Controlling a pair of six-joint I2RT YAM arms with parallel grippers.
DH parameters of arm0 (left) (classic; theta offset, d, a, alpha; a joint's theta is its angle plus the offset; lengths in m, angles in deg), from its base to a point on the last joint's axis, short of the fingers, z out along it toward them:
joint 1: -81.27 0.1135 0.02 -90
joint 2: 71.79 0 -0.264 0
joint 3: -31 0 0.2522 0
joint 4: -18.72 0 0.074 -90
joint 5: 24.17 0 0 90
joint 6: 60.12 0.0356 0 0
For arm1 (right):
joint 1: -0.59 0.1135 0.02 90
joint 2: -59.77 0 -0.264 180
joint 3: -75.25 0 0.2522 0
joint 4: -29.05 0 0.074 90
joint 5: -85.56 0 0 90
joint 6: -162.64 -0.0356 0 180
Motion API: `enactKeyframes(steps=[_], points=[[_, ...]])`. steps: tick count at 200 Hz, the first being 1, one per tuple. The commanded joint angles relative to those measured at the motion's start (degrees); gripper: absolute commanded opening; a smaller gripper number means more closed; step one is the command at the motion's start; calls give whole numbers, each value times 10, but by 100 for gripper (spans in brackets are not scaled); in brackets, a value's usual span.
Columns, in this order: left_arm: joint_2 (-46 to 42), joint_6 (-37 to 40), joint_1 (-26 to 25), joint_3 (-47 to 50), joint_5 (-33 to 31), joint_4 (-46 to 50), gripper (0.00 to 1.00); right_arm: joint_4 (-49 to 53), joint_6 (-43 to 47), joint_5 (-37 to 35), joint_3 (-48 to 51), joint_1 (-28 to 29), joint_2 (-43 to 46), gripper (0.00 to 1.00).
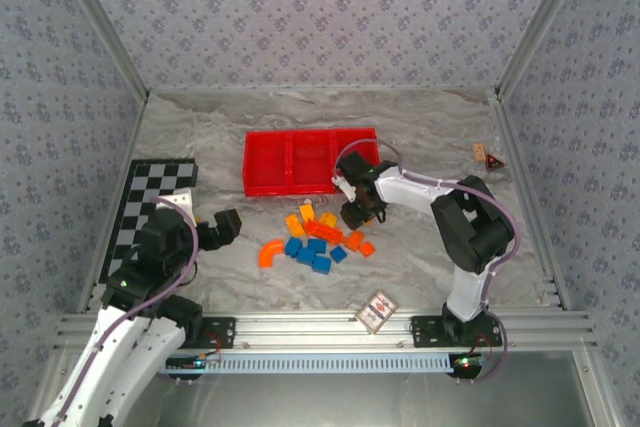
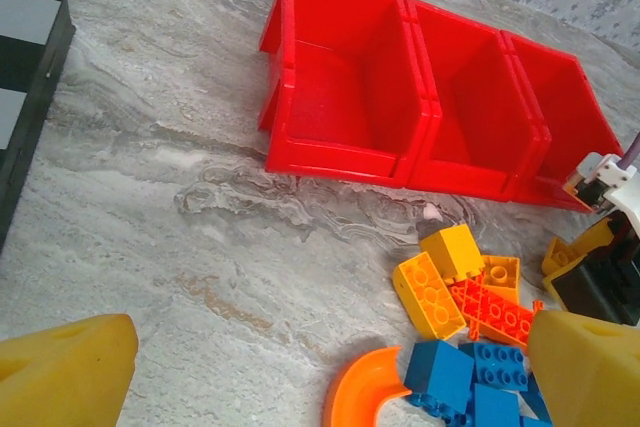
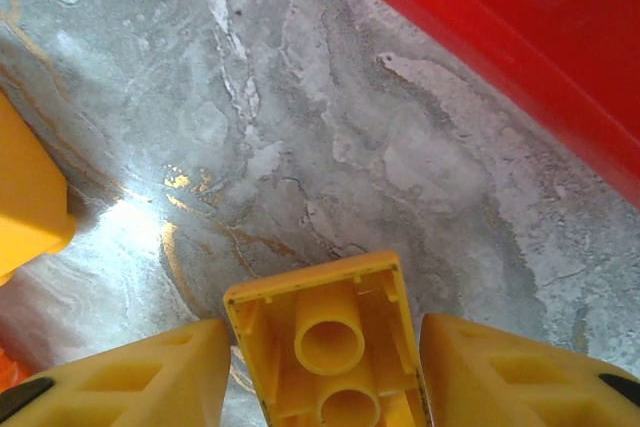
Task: Sort the legos into containers by color
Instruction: Pick up the lego from the center of the table.
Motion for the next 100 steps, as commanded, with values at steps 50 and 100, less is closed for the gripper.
enactKeyframes(steps=[50, 100], points=[[-29, -37, -4, -75, -30, 114, 100, 54, -7, -46, -46, 35, -10, 28], [-75, -24, -4, -100, -50, 147, 100, 115, -28, -71, -94, 64, 64, 17]])
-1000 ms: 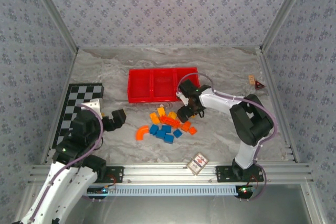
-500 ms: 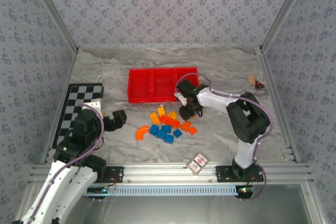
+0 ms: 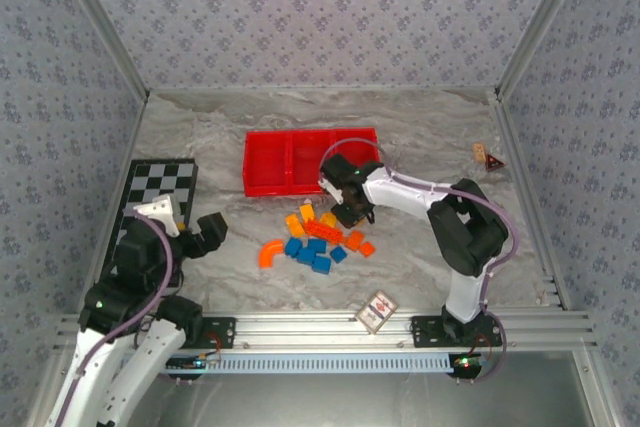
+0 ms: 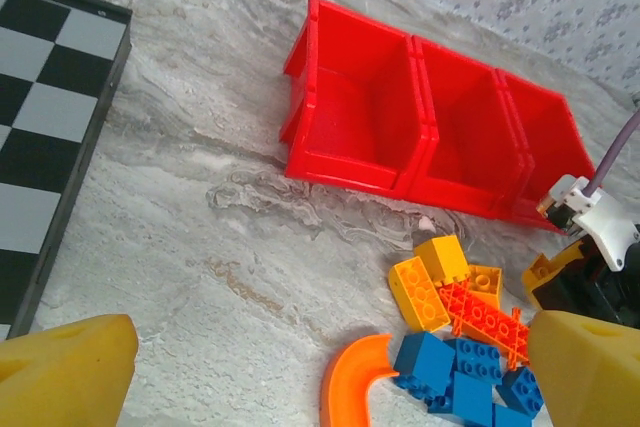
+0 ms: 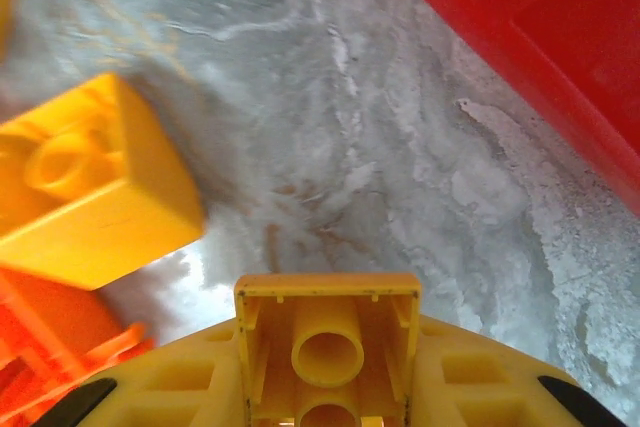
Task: Sort the legos into containers by color
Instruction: Pick up the lego from the center of the table, then place the lego in the container.
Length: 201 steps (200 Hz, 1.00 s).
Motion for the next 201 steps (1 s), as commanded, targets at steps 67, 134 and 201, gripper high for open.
enactKeyframes(steps=[67, 134, 201], points=[[-15, 5, -4, -11, -49, 30, 100, 18, -87, -7, -116, -85, 59, 19], [5, -19, -9, -3, -48, 32, 100, -40, -103, 77, -186, -155, -66, 18], [25, -25, -21, 2, -59, 29, 100, -54, -98, 80, -214, -167, -109, 31]])
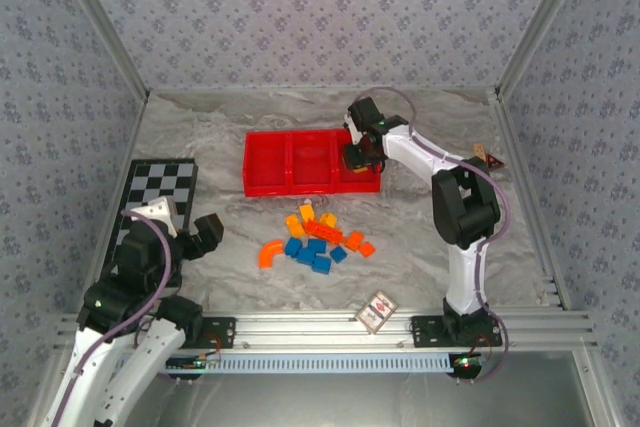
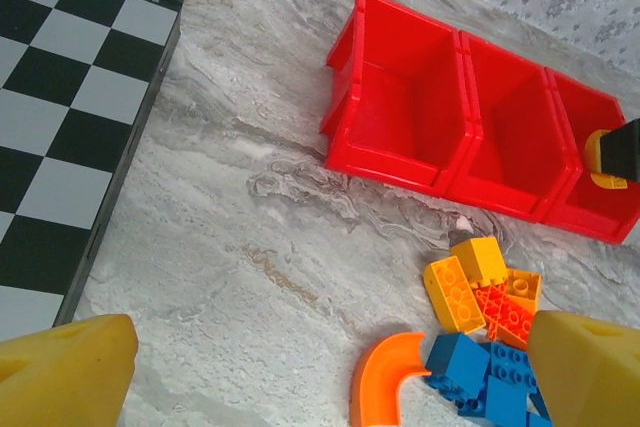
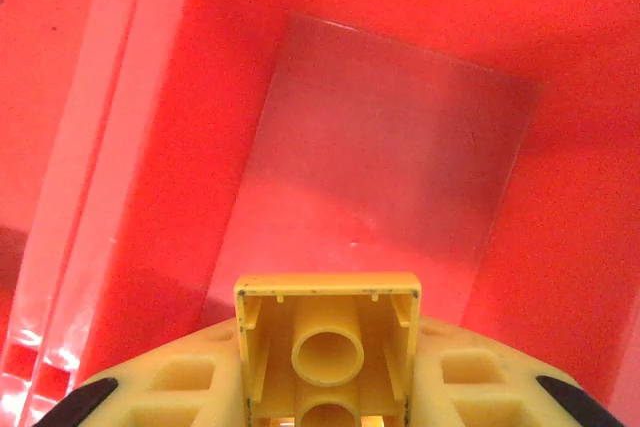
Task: Sort the legos into containers by color
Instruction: Place the lego in the container.
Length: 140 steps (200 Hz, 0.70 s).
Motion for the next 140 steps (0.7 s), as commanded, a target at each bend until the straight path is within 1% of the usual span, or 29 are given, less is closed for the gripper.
enactKeyframes(steps=[1, 10, 85, 140], points=[[11, -5, -6, 4, -11, 3, 100, -2, -9, 1, -19, -4, -1, 31], [14, -5, -6, 5, -12, 2, 100, -3, -9, 0, -19, -4, 0, 35], [23, -5, -9, 5, -11, 3, 100, -2, -16, -7, -8, -7, 20, 40], [23, -7, -12, 4, -15, 5, 100, 1, -16, -1, -12, -7, 24, 47]])
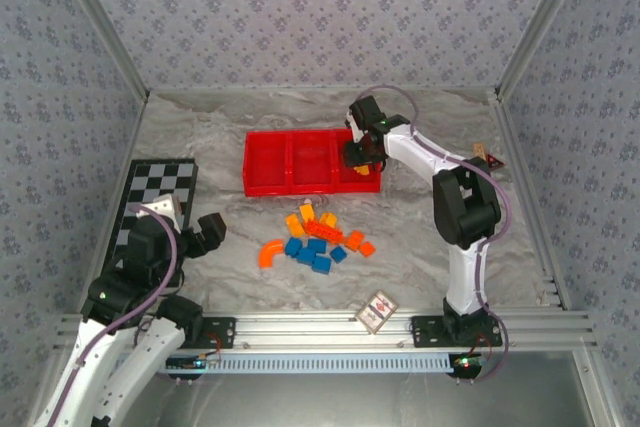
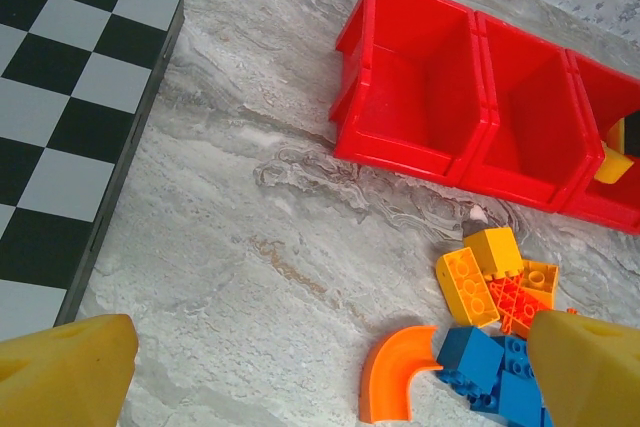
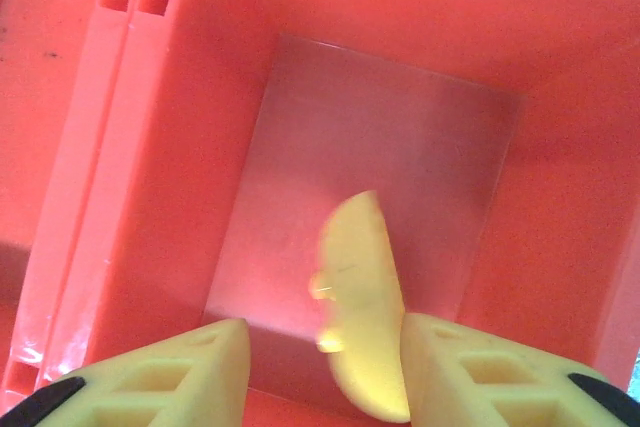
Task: Sort the legos into containers by color
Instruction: Place the lego in the container.
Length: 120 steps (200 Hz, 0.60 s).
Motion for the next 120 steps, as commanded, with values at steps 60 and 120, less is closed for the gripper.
enactKeyframes(steps=[60, 120], points=[[0, -6, -9, 2, -15, 6, 100, 19, -32, -35, 13, 10, 87, 48], [12, 1, -9, 1, -16, 3, 100, 27, -146, -102, 117, 30, 220, 100]])
